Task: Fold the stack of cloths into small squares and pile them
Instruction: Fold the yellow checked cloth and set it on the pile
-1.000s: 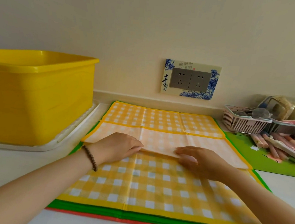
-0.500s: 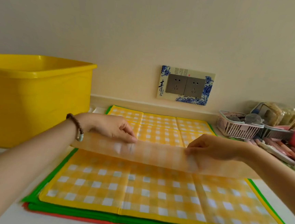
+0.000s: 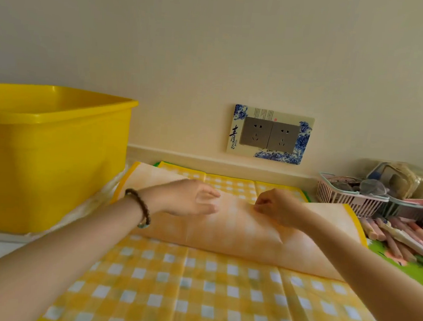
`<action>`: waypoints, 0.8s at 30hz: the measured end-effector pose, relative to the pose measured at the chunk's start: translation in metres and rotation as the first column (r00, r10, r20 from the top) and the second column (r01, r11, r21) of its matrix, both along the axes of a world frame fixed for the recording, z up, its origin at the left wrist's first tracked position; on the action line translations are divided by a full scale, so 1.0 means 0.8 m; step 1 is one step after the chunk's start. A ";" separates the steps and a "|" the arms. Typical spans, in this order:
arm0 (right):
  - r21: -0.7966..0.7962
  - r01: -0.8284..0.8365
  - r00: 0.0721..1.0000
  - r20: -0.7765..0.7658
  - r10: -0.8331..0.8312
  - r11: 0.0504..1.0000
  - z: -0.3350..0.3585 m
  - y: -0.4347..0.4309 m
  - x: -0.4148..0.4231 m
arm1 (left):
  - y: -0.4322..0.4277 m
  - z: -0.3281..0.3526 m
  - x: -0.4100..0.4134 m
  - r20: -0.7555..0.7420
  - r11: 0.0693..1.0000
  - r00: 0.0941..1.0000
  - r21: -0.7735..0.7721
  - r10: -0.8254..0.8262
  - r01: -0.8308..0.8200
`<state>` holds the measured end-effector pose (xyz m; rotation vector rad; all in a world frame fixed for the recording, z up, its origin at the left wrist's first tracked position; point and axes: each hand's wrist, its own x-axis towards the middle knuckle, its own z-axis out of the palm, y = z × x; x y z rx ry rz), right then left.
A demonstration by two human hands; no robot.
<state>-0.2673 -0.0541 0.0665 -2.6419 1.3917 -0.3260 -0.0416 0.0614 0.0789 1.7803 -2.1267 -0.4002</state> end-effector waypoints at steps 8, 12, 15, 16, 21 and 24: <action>-0.092 0.116 0.993 0.015 -0.116 0.989 -0.056 -0.029 0.013 | -0.025 -0.075 0.002 0.148 0.986 0.989 0.162 0.012 -0.036; -0.178 0.112 0.994 0.026 -0.109 0.978 -0.062 -0.021 0.029 | -0.026 -0.093 0.003 0.251 0.982 0.968 0.178 0.016 -0.063; -0.113 0.065 0.984 0.170 -0.046 0.991 -0.069 0.006 0.057 | -0.024 -0.106 0.001 0.221 0.986 0.974 0.146 0.046 -0.080; -0.076 0.046 0.980 0.194 -0.030 0.996 -0.072 0.017 0.069 | -0.023 -0.110 0.000 0.215 0.988 0.975 0.130 0.058 -0.087; 0.002 0.034 0.992 0.119 -0.034 0.999 -0.093 0.059 0.106 | -0.023 -0.115 -0.001 0.233 0.991 0.969 0.082 0.081 -0.103; 0.014 0.042 0.997 0.057 -0.043 0.999 -0.097 0.065 0.099 | -0.023 -0.115 -0.001 0.263 0.990 0.962 0.094 0.075 -0.103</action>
